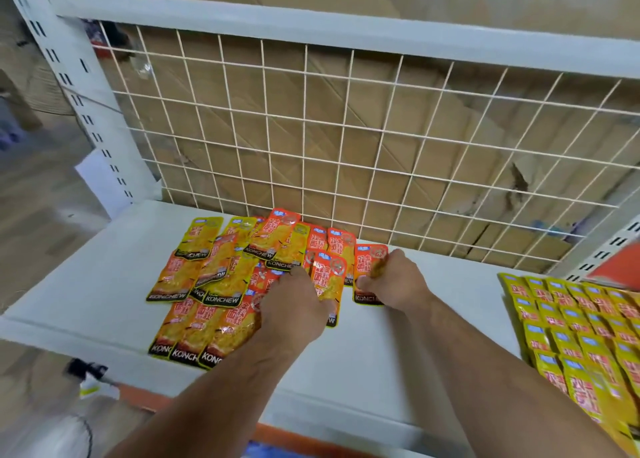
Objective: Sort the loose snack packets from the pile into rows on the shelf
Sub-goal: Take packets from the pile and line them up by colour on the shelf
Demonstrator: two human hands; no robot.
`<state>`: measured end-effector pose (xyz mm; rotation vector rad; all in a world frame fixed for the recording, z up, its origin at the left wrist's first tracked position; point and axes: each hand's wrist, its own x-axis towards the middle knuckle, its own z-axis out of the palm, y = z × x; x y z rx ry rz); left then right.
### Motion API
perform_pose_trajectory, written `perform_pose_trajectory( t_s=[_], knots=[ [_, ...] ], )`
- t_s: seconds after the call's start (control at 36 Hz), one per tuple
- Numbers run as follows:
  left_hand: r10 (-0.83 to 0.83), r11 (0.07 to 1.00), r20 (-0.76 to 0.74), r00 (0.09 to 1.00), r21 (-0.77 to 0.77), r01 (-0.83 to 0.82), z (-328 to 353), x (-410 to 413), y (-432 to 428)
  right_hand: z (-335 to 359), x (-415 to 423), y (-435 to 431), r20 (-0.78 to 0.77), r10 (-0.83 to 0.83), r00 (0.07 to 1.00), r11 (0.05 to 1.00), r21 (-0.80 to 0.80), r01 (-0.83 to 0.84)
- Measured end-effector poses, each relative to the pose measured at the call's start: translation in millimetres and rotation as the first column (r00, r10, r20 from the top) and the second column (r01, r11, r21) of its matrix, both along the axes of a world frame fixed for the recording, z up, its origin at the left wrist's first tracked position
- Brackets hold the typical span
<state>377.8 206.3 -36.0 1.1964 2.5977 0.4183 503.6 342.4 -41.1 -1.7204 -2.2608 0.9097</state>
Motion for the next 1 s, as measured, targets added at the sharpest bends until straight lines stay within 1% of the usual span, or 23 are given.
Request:
perform_pose_trajectory(
  t_s=[0.19, 0.33, 0.42, 0.44, 0.5, 0.56, 0.64, 0.69, 0.72, 0.78, 0.83, 0.89, 1.0],
  knots=[
    [0.041, 0.998, -0.048, 0.998, -0.039, -0.042, 5, 11, 1, -2, 9, 2, -0.035, 0.052, 0.998, 0.999, -0.010, -0.052],
    [0.087, 0.994, 0.026, 0.996, 0.060, -0.089, 9, 21, 2, 4, 17, 4, -0.071, 0.096, 0.993, 0.995, -0.031, -0.098],
    [0.138, 0.986, 0.051, 0.989, 0.082, -0.142, 13, 30, 2, 8, 22, 3, -0.093, 0.104, 0.990, 0.992, -0.056, -0.110],
    [0.165, 0.981, 0.080, 0.983, 0.089, -0.172, 15, 33, 1, 10, 24, 2, -0.125, 0.084, 0.989, 0.993, -0.075, -0.094],
    [0.213, 0.971, 0.125, 0.969, 0.087, -0.225, 19, 39, 1, 14, 32, 1, -0.239, 0.013, 0.971, 0.989, -0.141, -0.047],
    [0.236, 0.962, 0.139, 0.962, 0.106, -0.251, 19, 45, 0, 17, 42, 0, -0.367, -0.055, 0.929, 0.979, -0.203, -0.022],
    [0.261, 0.944, 0.226, 0.939, 0.145, -0.297, 19, 58, -2, 22, 57, -4, -0.505, -0.090, 0.858, 0.951, -0.301, -0.078],
    [0.285, 0.928, 0.323, 0.903, 0.142, -0.344, 19, 68, -3, 22, 64, -9, -0.539, -0.053, 0.841, 0.922, -0.350, -0.166],
    [0.302, 0.906, 0.401, 0.865, 0.163, -0.392, 20, 74, -5, 22, 68, -11, -0.539, -0.026, 0.842, 0.911, -0.359, -0.202],
    [0.301, 0.844, 0.567, 0.767, 0.215, -0.491, 25, 88, -9, 20, 73, -17, -0.519, 0.039, 0.854, 0.911, -0.332, -0.243],
    [0.268, 0.793, 0.690, 0.673, 0.238, -0.561, 30, 100, -14, 19, 78, -22, -0.491, 0.090, 0.867, 0.925, -0.282, -0.256],
    [0.225, 0.790, 0.739, 0.635, 0.244, -0.563, 34, 111, -20, 18, 84, -28, -0.462, 0.112, 0.880, 0.936, -0.249, -0.250],
    [0.159, 0.814, 0.772, 0.615, 0.250, -0.524, 38, 122, -27, 21, 102, -37, -0.426, 0.083, 0.901, 0.959, -0.212, -0.188]
  ],
)
